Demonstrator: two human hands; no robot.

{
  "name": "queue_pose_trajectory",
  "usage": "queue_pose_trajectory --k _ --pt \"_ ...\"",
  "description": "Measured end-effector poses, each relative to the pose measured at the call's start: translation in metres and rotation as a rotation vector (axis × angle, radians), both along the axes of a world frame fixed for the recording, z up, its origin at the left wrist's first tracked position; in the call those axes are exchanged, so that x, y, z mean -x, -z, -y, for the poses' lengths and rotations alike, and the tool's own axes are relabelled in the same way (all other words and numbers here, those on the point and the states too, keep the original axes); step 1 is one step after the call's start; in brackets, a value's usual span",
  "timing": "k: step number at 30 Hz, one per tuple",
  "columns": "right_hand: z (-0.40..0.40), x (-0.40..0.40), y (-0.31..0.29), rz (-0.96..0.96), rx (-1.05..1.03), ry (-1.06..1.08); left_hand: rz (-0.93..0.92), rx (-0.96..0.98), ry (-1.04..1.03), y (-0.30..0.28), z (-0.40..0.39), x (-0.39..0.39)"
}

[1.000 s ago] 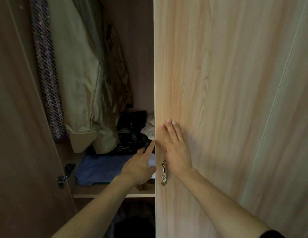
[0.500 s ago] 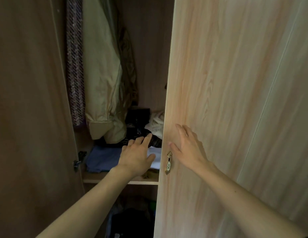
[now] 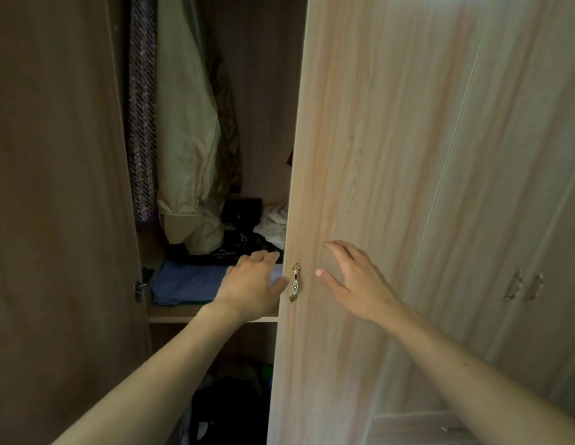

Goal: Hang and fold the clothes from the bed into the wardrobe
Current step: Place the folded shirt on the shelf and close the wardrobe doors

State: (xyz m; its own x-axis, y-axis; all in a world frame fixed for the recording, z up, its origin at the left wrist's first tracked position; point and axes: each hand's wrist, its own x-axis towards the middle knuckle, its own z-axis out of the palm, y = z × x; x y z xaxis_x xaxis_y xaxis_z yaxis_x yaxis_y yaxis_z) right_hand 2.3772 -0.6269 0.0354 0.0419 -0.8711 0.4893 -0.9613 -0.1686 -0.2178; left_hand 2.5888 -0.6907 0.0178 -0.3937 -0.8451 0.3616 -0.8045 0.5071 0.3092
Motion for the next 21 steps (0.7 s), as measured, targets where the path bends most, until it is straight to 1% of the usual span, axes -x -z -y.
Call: queue_pose_trajectory --k 4,9,13,16,19,21 --pt "-0.031 0.003 0.000 0.021 0.015 -0.051 -0.017 0.012 0.011 -0.011 -0.037 -0.009" --pt "-0.070 -0.008 0.012 0.138 0.014 -0.196 -0.060 0.023 -0.042 -0.016 -0.089 -0.019" --pt "-0.088 -0.033 0.032 0.192 -0.038 -0.348 -0.131 0.054 -0.136 -0.012 -0.135 -0.047" --pt "-0.097 -0.063 0.034 0.217 -0.038 -0.420 -0.084 0.100 -0.239 -0.018 -0.168 -0.079" --pt "-0.101 -0.092 0.023 0.208 -0.021 -0.468 -0.041 0.151 -0.330 -0.034 -0.194 -0.113" --pt "-0.103 -0.112 0.015 0.231 -0.001 -0.504 -0.045 0.181 -0.370 -0.044 -0.209 -0.134"
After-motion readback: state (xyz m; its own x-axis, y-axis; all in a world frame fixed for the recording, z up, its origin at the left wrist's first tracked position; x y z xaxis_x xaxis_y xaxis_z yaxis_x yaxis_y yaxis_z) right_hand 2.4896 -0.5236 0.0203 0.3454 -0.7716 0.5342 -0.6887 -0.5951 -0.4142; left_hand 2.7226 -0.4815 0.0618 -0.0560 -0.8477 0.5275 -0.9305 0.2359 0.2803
